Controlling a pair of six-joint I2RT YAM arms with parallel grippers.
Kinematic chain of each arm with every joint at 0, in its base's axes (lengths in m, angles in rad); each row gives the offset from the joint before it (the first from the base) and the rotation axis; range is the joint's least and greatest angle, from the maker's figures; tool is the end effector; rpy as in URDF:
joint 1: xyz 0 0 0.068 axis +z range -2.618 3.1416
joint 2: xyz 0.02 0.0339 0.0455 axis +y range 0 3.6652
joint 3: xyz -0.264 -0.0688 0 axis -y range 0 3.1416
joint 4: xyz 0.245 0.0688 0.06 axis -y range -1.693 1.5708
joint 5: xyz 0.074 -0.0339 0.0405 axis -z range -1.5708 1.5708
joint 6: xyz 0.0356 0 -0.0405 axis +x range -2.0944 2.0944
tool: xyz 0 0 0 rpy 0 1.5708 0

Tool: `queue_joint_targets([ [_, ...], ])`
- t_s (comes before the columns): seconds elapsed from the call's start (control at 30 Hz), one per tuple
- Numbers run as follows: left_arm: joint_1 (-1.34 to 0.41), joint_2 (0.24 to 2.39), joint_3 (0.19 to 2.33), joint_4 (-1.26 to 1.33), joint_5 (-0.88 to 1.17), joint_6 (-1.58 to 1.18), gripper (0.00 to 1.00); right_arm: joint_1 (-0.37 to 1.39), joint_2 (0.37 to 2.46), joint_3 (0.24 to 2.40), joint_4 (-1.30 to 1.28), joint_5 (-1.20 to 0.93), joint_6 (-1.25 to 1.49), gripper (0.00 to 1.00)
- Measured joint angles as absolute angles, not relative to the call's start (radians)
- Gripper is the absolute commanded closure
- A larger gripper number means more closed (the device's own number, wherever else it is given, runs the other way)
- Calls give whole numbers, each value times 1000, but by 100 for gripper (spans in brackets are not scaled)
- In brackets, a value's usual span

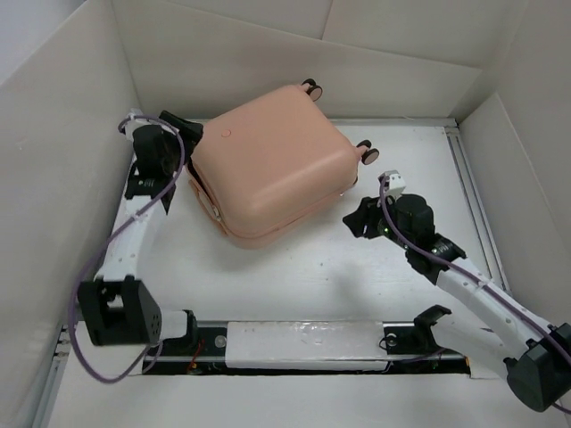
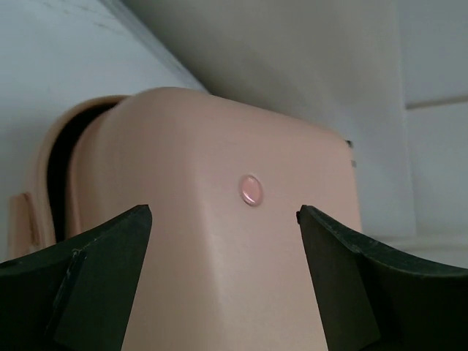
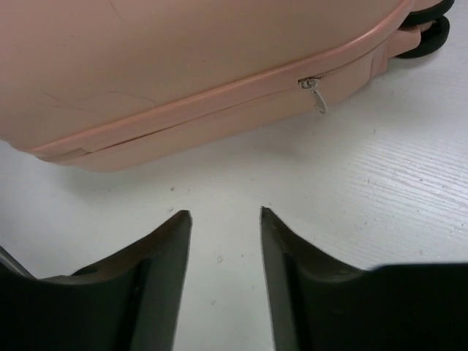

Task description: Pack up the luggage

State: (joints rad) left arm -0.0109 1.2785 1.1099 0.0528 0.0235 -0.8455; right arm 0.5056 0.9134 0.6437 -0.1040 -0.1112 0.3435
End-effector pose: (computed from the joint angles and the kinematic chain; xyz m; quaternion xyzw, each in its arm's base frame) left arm 0.3044 -0.0042 0.3717 -0.2955 0.6859 -0.2841 0.6013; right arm 0.1841 0.1064 0.2751 -0.0980 0.8196 0.2736 0.4937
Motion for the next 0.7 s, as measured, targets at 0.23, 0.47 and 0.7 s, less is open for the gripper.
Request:
queue_joint_targets([
  [0.23,113,1702,1493,-71,106,-756,20,505,1050,649,-83,-58,354,90],
  [0.47,123,2015,1772,-197,120,-661,18,497,1164,665,-77,-19,351,90],
  [0.7,87,2208,1930,-247,152,-608,36,427,1346,783,-25,-26,322,89],
])
